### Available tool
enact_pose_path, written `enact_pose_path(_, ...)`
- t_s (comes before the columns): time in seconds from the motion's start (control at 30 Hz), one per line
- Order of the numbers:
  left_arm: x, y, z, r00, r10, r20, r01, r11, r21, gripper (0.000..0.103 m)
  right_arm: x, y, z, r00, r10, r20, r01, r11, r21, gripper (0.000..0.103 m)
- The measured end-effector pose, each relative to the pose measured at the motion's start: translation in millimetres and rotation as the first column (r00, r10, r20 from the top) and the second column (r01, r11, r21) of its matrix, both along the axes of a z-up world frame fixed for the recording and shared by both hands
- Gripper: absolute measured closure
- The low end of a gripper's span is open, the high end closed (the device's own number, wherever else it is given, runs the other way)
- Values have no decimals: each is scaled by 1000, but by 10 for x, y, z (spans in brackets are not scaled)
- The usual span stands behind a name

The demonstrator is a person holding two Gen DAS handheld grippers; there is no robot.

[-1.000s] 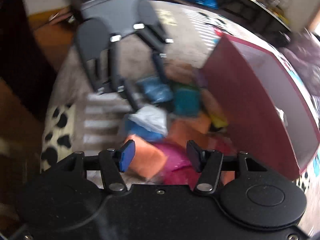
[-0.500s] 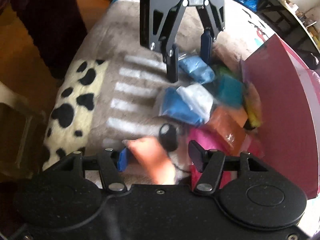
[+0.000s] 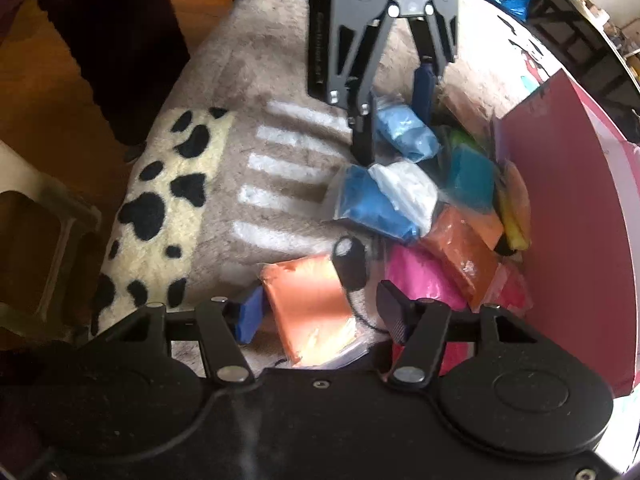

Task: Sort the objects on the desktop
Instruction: 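Move both grippers back to the clay pile and grasp the light blue packet with the left gripper, then carry the light blue packet with the left gripper over the red box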

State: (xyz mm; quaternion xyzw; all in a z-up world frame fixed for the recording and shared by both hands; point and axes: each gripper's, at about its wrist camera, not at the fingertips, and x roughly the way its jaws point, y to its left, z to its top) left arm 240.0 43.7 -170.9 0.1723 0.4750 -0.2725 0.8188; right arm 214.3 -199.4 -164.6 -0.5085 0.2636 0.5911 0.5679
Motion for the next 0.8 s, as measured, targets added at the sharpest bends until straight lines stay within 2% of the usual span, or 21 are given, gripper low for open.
enact_pose_path(0.13, 6, -7, -13, 1000, 6, 2, -6, 1000, -2, 41, 63, -10, -40, 999, -21, -43, 22, 1000, 11, 46)
enact_pose_path(0.2, -10, 1, -1, 1000, 5, 7, -5, 1000, -2, 43, 114, -24, -29, 995, -46, -92, 47, 999, 18, 61)
enact_pose_path(0.4, -39, 17, 48, 1000, 3, 18, -3, 1000, -1, 62, 215, -44, 14, 978, -112, -178, 119, 993, 26, 63)
enact_pose_path(0.8, -122, 79, 296, 996, 10, 84, -10, 1000, -1, 64, 340, 19, 187, 953, -211, -217, 235, 967, 93, 63)
